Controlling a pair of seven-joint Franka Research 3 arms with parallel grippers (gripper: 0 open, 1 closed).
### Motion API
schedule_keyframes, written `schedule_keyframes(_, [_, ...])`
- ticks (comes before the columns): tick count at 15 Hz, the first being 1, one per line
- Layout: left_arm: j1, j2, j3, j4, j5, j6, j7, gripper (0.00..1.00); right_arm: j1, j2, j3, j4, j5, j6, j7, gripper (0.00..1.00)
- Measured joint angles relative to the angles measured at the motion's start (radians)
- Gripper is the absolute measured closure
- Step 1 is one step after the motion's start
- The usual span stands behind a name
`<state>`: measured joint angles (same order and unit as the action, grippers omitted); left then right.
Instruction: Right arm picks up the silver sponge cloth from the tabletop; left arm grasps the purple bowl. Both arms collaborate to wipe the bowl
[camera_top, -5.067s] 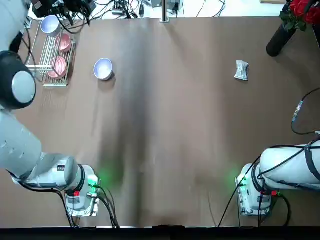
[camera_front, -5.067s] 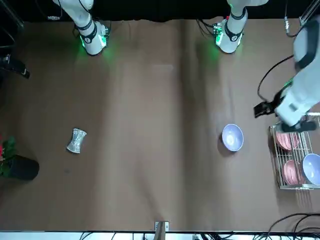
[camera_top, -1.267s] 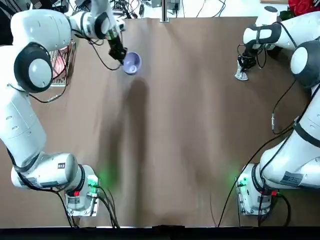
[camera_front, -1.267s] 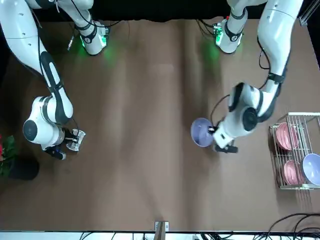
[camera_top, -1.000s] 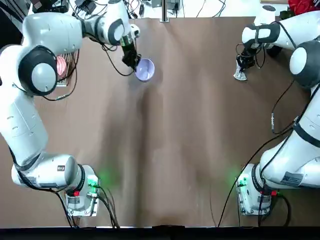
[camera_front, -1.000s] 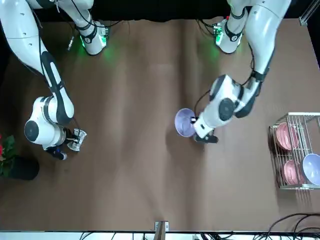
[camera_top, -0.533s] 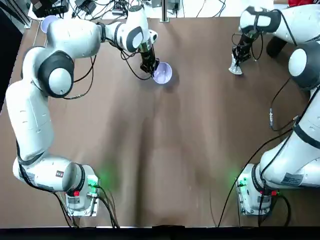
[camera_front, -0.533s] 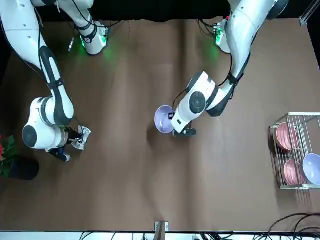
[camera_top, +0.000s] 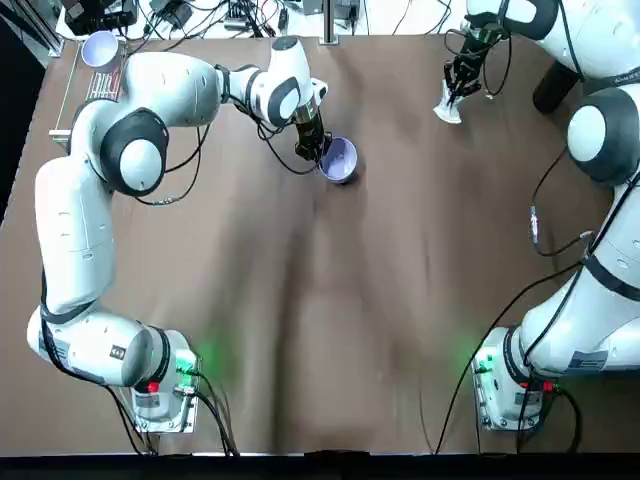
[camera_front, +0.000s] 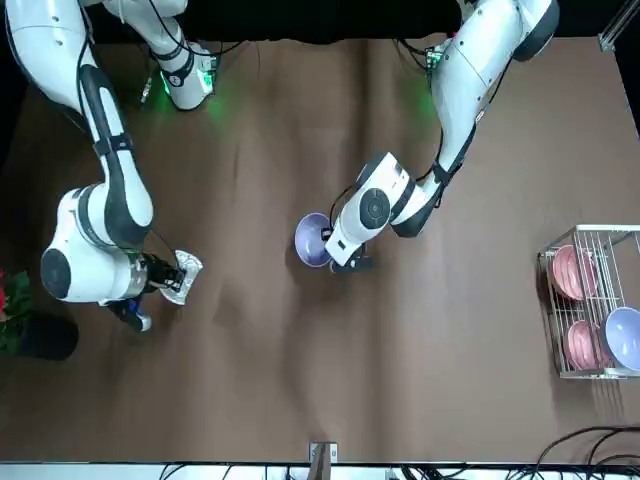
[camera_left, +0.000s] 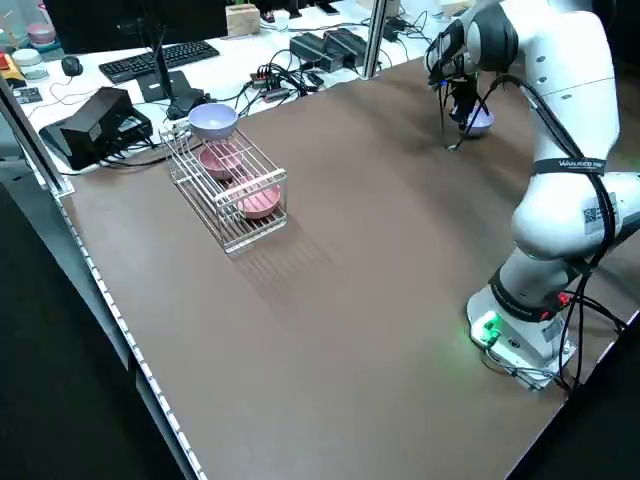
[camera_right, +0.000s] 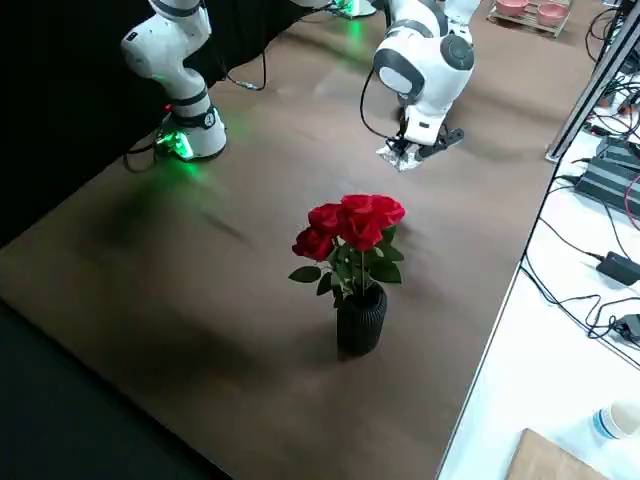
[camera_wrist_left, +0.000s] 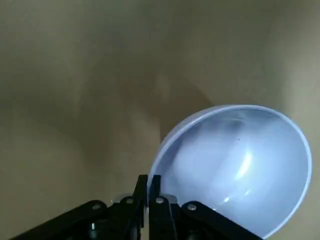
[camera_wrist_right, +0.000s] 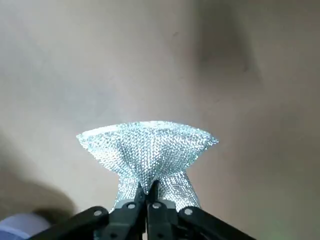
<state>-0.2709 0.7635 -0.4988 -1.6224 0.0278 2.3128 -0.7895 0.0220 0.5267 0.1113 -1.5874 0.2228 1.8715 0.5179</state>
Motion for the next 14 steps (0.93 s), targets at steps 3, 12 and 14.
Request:
schedule_keyframes(3, [-0.003,0.01,0.011,0.0,0.0,0.016,0.0,0.95,0.031,0.0,0.0,0.002,0.065,0.002,0.02,0.98])
schedule_keyframes(12, [-0.041,0.018,0.042,0.012,0.0,0.036,0.0,0.95,0.178,0.001,0.001,0.038,0.138,0.042,0.126,0.98])
schedule_keyframes(14, [-0.047,0.018,0.045,0.015,0.002,0.036,0.0,0.95,0.203,0.006,0.001,0.044,0.159,0.077,0.131,0.98])
